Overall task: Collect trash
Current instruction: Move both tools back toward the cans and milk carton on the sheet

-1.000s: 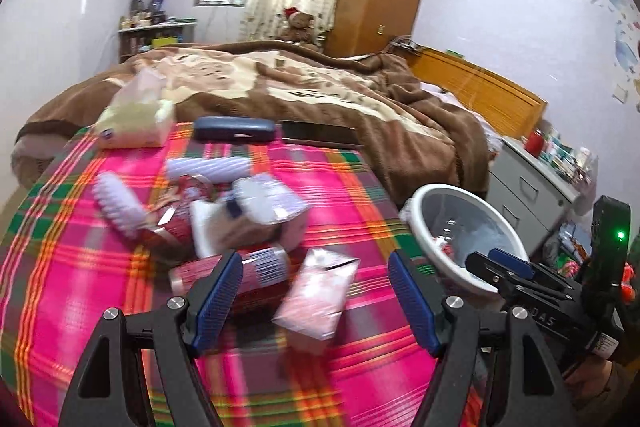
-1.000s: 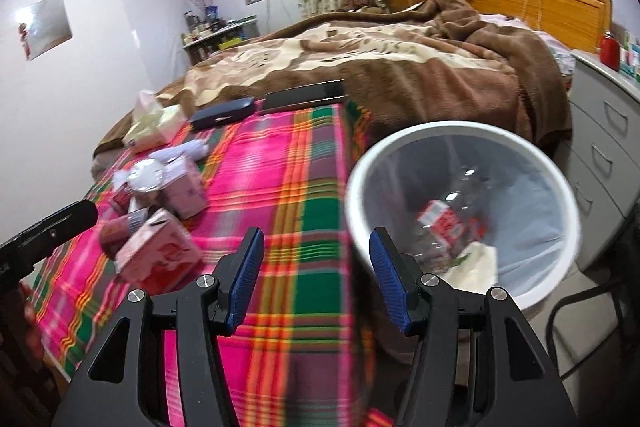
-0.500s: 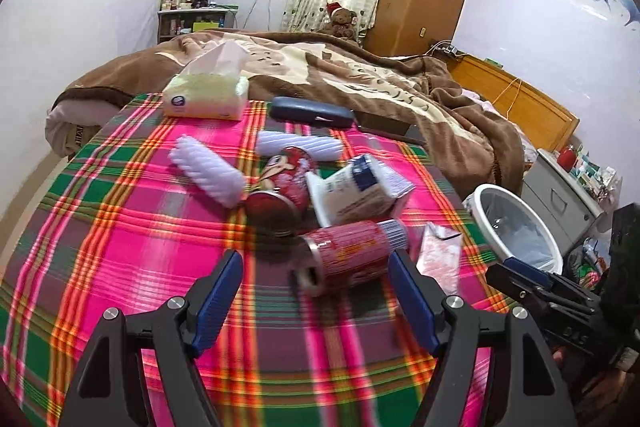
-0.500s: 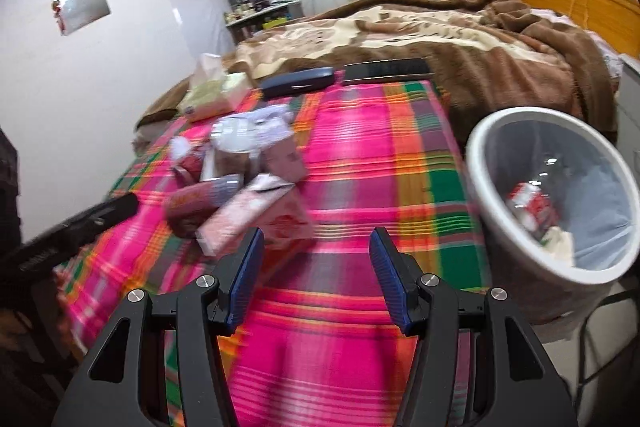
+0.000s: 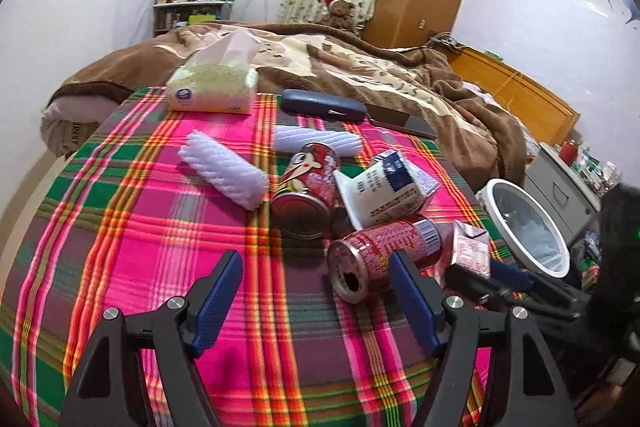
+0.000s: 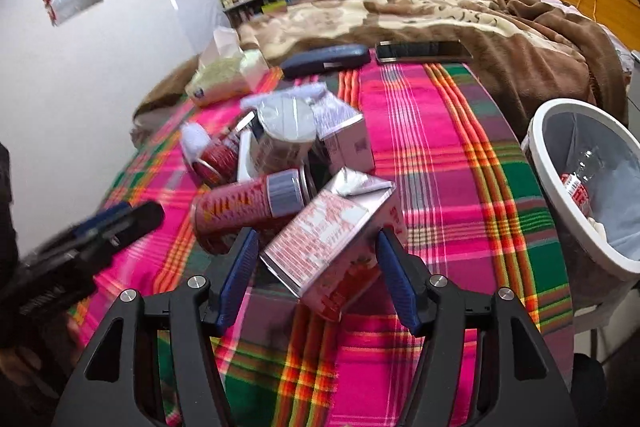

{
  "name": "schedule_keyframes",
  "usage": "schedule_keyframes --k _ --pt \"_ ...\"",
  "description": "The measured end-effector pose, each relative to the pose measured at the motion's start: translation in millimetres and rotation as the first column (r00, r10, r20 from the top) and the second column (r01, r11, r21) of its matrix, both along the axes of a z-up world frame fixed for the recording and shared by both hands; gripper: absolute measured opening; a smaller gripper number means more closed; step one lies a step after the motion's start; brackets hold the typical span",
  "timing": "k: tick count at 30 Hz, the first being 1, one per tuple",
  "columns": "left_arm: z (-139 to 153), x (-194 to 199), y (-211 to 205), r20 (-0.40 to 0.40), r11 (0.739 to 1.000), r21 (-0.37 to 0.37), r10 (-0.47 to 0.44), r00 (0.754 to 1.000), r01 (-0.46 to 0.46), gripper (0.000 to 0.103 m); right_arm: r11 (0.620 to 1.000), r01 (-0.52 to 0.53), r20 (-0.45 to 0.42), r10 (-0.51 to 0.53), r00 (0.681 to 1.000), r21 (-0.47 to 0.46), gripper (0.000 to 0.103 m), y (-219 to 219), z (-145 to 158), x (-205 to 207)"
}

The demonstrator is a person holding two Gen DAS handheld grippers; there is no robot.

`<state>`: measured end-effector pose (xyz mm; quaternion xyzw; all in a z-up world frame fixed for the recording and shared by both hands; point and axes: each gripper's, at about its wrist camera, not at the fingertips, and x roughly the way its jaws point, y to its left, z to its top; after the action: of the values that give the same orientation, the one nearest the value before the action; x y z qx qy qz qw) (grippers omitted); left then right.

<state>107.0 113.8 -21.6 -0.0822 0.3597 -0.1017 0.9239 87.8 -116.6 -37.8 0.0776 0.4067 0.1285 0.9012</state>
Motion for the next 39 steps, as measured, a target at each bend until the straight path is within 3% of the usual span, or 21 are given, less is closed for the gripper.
schedule_keyframes --k 2,8,15,19,32,39 --pt "-0.5 5.2 -2.6 -0.007 1.000 0.002 -0.014 1.000 0.014 0.075 1.000 0.015 0.006 -0.015 1.000 -0.004 0.069 -3.5 0.6 -2.4" --pt "-3.9 19.2 -8.9 -0.024 0.999 0.004 -0.052 0.998 0.052 0.075 0.995 0.059 0.054 -0.055 0.997 -0.085 0.069 -14.2 8.4 -8.2" --pt "-5.9 29.8 -17.2 -0.030 0.997 0.001 -0.080 0.996 0.080 0.075 0.996 0.069 0.006 -0.069 0.998 -0.047 0.069 -22.7 7.4 -7.5" --pt "-7.1 34.4 -21.0 -0.039 0.994 0.001 -0.106 0.994 0.106 0.075 0.992 0.060 -0.020 -0.063 0.998 -0.113 0.069 -14.2 0.3 -1.3" --pt "-18.8 49.2 -58.2 -0.101 0.959 0.044 -0.274 0.956 0.280 0.075 0.991 0.086 -0.004 -0.087 0.996 -0.098 0.069 -44.5 3.0 -0.6" --pt "-26.2 34.4 -77.9 -0.155 0.929 0.050 -0.354 0.922 0.365 0.075 0.991 0.077 0.005 -0.077 0.997 -0.106 0.061 -54.7 4.6 1.2"
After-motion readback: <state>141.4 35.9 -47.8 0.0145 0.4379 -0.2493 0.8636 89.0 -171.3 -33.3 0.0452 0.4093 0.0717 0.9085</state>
